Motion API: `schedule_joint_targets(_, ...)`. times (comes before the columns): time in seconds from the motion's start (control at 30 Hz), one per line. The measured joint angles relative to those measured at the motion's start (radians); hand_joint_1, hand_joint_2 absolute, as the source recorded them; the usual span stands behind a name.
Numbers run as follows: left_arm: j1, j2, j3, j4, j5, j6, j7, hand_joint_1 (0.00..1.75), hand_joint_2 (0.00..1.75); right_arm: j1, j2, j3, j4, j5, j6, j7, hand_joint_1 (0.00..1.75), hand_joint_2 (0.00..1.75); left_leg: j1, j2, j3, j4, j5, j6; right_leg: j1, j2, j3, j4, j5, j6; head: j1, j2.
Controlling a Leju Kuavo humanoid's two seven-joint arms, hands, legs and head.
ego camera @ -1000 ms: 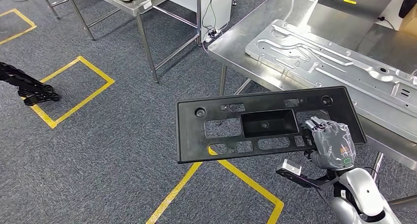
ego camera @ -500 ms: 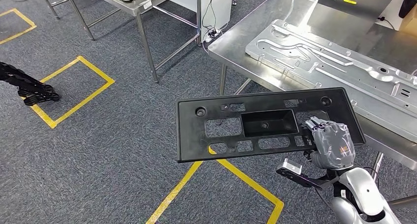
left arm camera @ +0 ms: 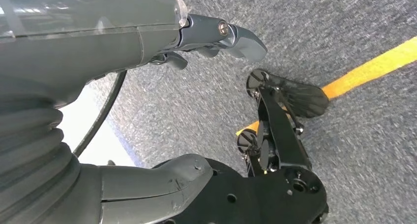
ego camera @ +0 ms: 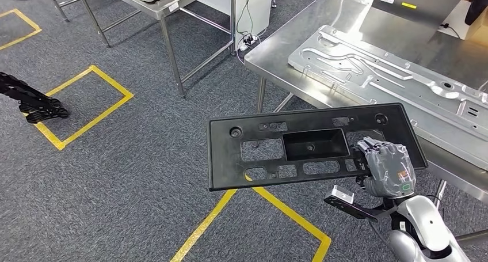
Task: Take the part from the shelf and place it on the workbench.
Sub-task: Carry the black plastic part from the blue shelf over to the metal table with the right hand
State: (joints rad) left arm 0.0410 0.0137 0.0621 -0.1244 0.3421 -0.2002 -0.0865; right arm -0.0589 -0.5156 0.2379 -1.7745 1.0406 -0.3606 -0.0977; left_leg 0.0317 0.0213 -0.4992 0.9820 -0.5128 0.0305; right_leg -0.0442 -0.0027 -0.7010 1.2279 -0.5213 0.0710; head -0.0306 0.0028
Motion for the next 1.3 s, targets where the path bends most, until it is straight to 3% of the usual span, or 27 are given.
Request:
schedule_joint_targets(0.07,0.0,0.003,0.0,0.0,-0.001,-0.001,-0.001,0.0,1.75,-0.002,0.0,0.001,0.002,-0.001,0.001,0.0,1.75,1.75,0.006,-0.002,0.006,0.011,-0.016,-0.018,-0.004,-0.005,0.061,-0.127,0.057,0.01,0.001,0.0)
schedule_joint_targets(0.1,0.0,0.004,0.0,0.0,-0.001,-0.002,-0.002,0.0,1.75,-0.003,0.0,0.001,0.004,-0.002,0.002,-0.001,1.75,1.75,0.005,-0.003,0.007,0.016,-0.023,-0.027,-0.003,-0.006,0.08,-0.166,0.066,0.006,0.002,0.0)
schedule_joint_targets(0.27,-0.004,0.005,-0.002,0.0,0.0,-0.002,-0.003,0.0,1.75,-0.005,-0.003,0.002,0.008,-0.008,0.004,-0.002,1.75,1.75,0.006,-0.002,0.007,0.039,-0.05,-0.048,0.006,-0.001,0.089,-0.176,0.044,-0.049,0.001,0.0)
schedule_joint_targets(0.33,-0.005,0.004,-0.002,-0.001,0.001,-0.001,-0.002,0.0,1.75,-0.008,-0.003,0.002,0.008,-0.01,0.004,-0.003,1.75,1.75,0.005,-0.008,-0.042,0.14,-0.096,-0.047,0.009,-0.001,0.099,-0.178,0.037,-0.066,0.0,0.0)
schedule_joint_targets(0.4,-0.005,0.004,-0.004,-0.001,0.002,-0.001,-0.002,0.0,1.75,-0.01,-0.003,0.002,0.008,-0.011,0.005,-0.005,1.75,1.75,0.0,-0.012,-0.13,0.286,-0.143,-0.04,0.02,0.0,0.108,-0.178,0.029,-0.078,0.0,0.0)
schedule_joint_targets(0.43,-0.004,0.005,-0.004,-0.001,0.002,-0.001,-0.002,0.0,1.75,-0.01,-0.003,0.003,0.009,-0.012,0.005,-0.006,1.75,1.75,-0.004,-0.012,-0.164,0.33,-0.144,-0.035,0.025,0.002,0.113,-0.178,0.025,-0.083,0.0,0.0)
schedule_joint_targets(0.47,-0.004,0.004,-0.004,-0.001,0.002,-0.001,-0.001,0.0,1.75,-0.01,-0.003,0.003,0.009,-0.012,0.005,-0.007,1.75,1.75,-0.008,-0.013,-0.181,0.338,-0.124,-0.027,0.031,0.004,0.119,-0.178,0.02,-0.086,0.0,0.0)
schedule_joint_targets(0.5,-0.003,0.004,-0.005,-0.001,0.002,0.0,-0.001,0.0,1.75,-0.01,-0.003,0.003,0.009,-0.012,0.005,-0.008,1.75,1.75,-0.013,-0.013,-0.178,0.304,-0.084,-0.018,0.036,0.007,0.127,-0.178,0.015,-0.088,0.0,0.0)
schedule_joint_targets(0.57,-0.001,0.005,-0.005,-0.001,0.002,0.0,-0.001,0.0,1.75,-0.011,-0.003,0.003,0.009,-0.014,0.005,-0.008,1.75,1.75,-0.026,-0.016,-0.142,0.181,0.005,0.007,0.043,0.011,0.141,-0.178,0.005,-0.088,0.001,0.0)
schedule_joint_targets(0.63,-0.001,0.007,-0.005,-0.001,0.002,0.001,0.0,0.0,1.75,-0.014,-0.002,0.003,0.01,-0.016,0.007,-0.008,1.75,1.75,-0.036,-0.02,-0.111,0.094,0.037,0.02,0.046,0.014,0.143,-0.177,-0.001,-0.082,0.001,0.0)
schedule_joint_targets(0.73,-0.001,0.007,-0.006,-0.001,0.003,0.002,-0.001,0.0,1.75,-0.017,-0.002,0.004,0.011,-0.019,0.008,-0.008,1.75,1.75,-0.036,-0.021,-0.096,0.058,0.032,0.02,0.04,0.015,0.141,-0.184,-0.002,-0.067,0.0,0.0)
schedule_joint_targets(0.8,0.0,0.007,-0.007,-0.001,0.004,0.001,-0.001,0.0,1.75,-0.017,-0.003,0.003,0.011,-0.02,0.01,-0.008,1.75,1.75,-0.029,-0.02,-0.081,0.036,0.037,0.023,0.039,0.013,0.13,-0.154,-0.023,-0.057,0.001,0.0)
schedule_joint_targets(0.9,0.001,0.006,-0.007,-0.001,0.004,0.001,-0.001,0.0,1.75,-0.018,-0.003,0.003,0.011,-0.022,0.014,-0.009,1.75,1.75,-0.027,-0.018,-0.066,0.026,0.033,0.026,0.032,0.009,0.038,0.011,-0.091,-0.044,0.001,0.0)
schedule_joint_targets(0.93,0.001,0.006,-0.008,-0.001,0.005,0.001,-0.002,0.0,1.75,-0.017,-0.003,0.003,0.012,-0.023,0.015,-0.009,1.75,1.75,-0.026,-0.018,-0.062,0.027,0.029,0.026,0.028,0.009,0.009,0.054,-0.096,-0.04,0.002,0.0)
schedule_joint_targets(0.97,0.001,0.005,-0.008,-0.001,0.005,0.001,-0.002,0.0,1.75,-0.016,-0.003,0.003,0.013,-0.023,0.017,-0.009,1.75,1.75,-0.025,-0.018,-0.057,0.028,0.024,0.025,0.024,0.008,-0.005,0.065,-0.083,-0.036,0.002,0.0)
schedule_joint_targets(1.0,0.001,0.004,-0.008,-0.001,0.005,0.001,-0.002,0.0,1.75,-0.015,-0.003,0.003,0.014,-0.023,0.017,-0.009,1.75,1.75,-0.024,-0.018,-0.05,0.029,0.018,0.022,0.021,0.007,0.001,0.038,-0.05,-0.032,0.002,0.0)
schedule_joint_targets(1.03,0.001,0.003,-0.008,-0.001,0.005,0.001,-0.002,0.0,1.75,-0.015,-0.003,0.003,0.014,-0.023,0.017,-0.009,1.75,1.75,-0.022,-0.018,-0.042,0.032,0.011,0.018,0.017,0.005,0.023,-0.022,-0.004,-0.029,0.002,0.0)
schedule_joint_targets(1.1,0.001,0.003,-0.009,-0.001,0.005,0.001,-0.001,0.0,1.75,-0.017,-0.003,0.003,0.015,-0.023,0.017,-0.01,1.75,1.75,-0.021,-0.019,-0.032,0.037,-0.005,0.005,0.017,0.002,0.074,-0.135,0.048,-0.028,0.002,0.0)
schedule_joint_targets(1.13,0.001,0.003,-0.009,-0.001,0.005,0.001,-0.001,0.0,1.75,-0.017,-0.003,0.003,0.016,-0.023,0.018,-0.01,1.75,1.75,-0.023,-0.019,-0.029,0.039,-0.01,-0.001,0.019,0.001,0.087,-0.165,0.053,-0.032,0.002,0.0)
schedule_joint_targets(1.23,-0.003,0.003,-0.011,-0.001,0.005,0.001,-0.001,0.0,1.75,-0.017,-0.003,0.003,0.017,-0.024,0.018,-0.009,1.75,1.75,-0.024,-0.017,-0.026,0.036,-0.018,-0.015,0.023,0.005,0.092,-0.176,0.043,-0.054,0.001,0.0)
schedule_joint_targets(1.3,-0.004,0.003,-0.013,-0.002,0.005,0.001,-0.001,0.0,1.75,-0.018,-0.003,0.002,0.016,-0.025,0.018,-0.008,1.75,1.75,-0.022,-0.016,-0.036,0.067,-0.039,-0.023,0.022,0.006,0.101,-0.182,0.04,-0.069,0.0,0.0)
